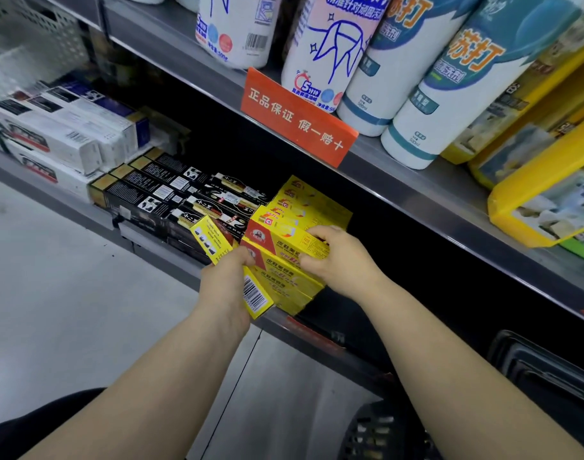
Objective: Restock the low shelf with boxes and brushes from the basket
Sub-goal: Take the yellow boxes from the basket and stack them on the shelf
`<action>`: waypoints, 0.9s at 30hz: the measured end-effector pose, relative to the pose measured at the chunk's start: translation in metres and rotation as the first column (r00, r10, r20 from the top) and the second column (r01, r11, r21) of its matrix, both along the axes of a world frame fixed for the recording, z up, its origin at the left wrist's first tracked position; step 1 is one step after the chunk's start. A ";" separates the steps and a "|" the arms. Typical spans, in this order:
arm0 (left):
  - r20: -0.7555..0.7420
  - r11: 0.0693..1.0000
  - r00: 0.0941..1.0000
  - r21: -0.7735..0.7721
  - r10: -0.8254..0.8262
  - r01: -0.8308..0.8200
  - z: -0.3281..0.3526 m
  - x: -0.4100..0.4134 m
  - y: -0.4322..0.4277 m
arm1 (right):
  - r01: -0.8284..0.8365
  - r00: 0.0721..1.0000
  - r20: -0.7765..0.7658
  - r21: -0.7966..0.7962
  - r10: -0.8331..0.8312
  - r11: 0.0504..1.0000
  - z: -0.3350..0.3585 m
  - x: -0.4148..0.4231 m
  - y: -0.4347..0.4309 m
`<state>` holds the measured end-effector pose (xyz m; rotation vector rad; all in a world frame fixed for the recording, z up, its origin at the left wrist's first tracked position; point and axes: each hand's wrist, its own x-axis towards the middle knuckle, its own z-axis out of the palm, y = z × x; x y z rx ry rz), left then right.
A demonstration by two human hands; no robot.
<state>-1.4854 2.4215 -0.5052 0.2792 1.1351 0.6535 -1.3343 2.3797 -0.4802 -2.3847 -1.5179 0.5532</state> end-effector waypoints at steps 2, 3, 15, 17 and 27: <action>0.007 1.000 1.000 0.007 0.023 -0.023 0.002 -0.001 -0.001 | -0.004 1.000 -0.017 0.027 0.005 1.000 -0.001 -0.001 0.000; 0.012 0.999 0.999 0.020 0.039 -0.039 0.004 -0.002 0.000 | -0.006 1.000 -0.028 0.034 0.007 0.999 -0.002 -0.001 0.000; 0.166 0.927 0.980 0.340 0.107 -0.159 0.021 -0.003 -0.015 | -0.129 0.969 -0.173 0.250 0.175 0.960 0.036 -0.039 -0.013; 0.264 0.939 0.964 0.324 0.032 -0.119 0.025 -0.001 -0.020 | -0.134 0.916 -0.354 0.170 0.187 0.976 0.042 -0.055 -0.022; 0.366 0.919 0.923 0.392 -0.119 -0.037 0.028 0.006 -0.018 | -0.098 0.995 0.044 0.269 0.089 0.958 0.061 -0.044 -0.060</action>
